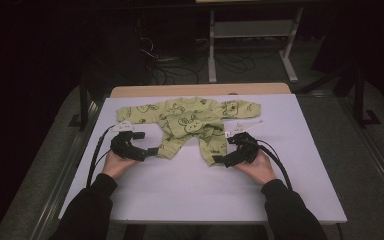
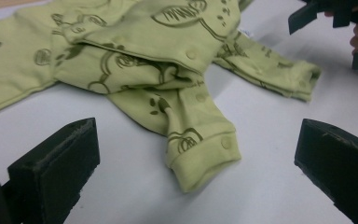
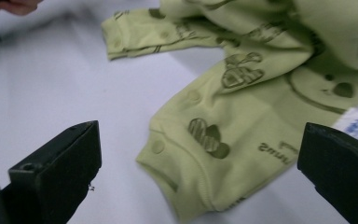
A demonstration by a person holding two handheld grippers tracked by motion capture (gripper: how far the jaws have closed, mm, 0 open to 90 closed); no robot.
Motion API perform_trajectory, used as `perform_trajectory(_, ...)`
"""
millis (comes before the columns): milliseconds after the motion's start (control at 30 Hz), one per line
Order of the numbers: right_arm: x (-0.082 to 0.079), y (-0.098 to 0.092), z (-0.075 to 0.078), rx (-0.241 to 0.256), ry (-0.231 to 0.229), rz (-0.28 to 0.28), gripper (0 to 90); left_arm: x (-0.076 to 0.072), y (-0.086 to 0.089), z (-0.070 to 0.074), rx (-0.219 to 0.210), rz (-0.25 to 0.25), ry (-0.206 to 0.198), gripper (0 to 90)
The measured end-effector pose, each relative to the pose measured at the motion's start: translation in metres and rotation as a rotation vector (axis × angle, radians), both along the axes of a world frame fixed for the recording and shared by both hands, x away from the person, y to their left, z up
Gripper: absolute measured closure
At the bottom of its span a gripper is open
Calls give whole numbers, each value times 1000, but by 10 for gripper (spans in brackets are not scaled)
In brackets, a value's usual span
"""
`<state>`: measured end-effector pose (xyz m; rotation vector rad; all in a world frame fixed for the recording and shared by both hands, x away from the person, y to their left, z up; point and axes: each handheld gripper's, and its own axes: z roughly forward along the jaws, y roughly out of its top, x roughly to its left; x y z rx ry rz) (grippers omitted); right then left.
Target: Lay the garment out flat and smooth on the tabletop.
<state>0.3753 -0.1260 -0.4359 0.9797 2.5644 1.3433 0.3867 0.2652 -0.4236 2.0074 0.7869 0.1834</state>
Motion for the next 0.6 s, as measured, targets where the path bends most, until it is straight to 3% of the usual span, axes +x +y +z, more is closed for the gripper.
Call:
perform_trajectory(233, -4, 14, -6, -52, 0, 63, 10, -1, -10, -6, 43, -38, 4, 0)
perform_trajectory(500, -7, 22, -11, -117, -28, 107, 131, 2, -22, -14, 100, -67, 10, 0)
perform_trajectory(600, -8, 24, -13, -144, -38, 122, 181, 3, -25, -16, 100, -77, 14, 0)
